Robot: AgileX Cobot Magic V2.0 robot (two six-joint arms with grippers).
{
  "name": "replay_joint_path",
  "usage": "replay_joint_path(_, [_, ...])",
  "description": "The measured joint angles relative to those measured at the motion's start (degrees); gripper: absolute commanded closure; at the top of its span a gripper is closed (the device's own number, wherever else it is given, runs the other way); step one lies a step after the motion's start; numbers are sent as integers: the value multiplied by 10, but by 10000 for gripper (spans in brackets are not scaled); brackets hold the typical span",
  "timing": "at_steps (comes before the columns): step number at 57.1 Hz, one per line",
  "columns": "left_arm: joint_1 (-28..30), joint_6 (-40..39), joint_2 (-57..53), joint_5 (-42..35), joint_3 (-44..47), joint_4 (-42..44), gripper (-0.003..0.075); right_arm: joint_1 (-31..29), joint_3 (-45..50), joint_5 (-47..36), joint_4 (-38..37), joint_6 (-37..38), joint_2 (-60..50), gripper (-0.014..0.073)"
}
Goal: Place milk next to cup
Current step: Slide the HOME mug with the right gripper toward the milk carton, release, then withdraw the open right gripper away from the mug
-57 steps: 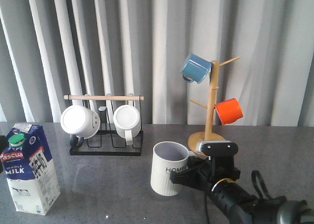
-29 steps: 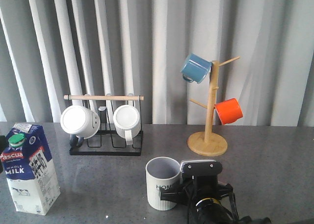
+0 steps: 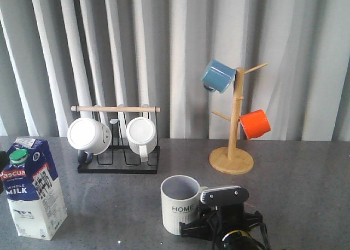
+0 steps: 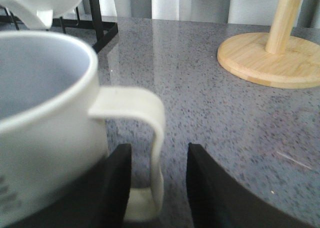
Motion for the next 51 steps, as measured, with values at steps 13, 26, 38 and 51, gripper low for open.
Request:
replay_joint_path(13, [0, 0, 0, 0, 0, 0, 185, -21, 78, 5, -93, 13, -89, 298])
replay_joint_path(26, [0, 0, 0, 0, 0, 0, 185, -107, 95, 139, -283, 71, -232, 298])
replay_joint_path(38, [0, 0, 0, 0, 0, 0, 185, -208, 96, 207, -394, 141, -389, 337])
replay_joint_path(51, [0, 0, 0, 0, 0, 0, 185, -256, 96, 253, -417, 195, -545, 604])
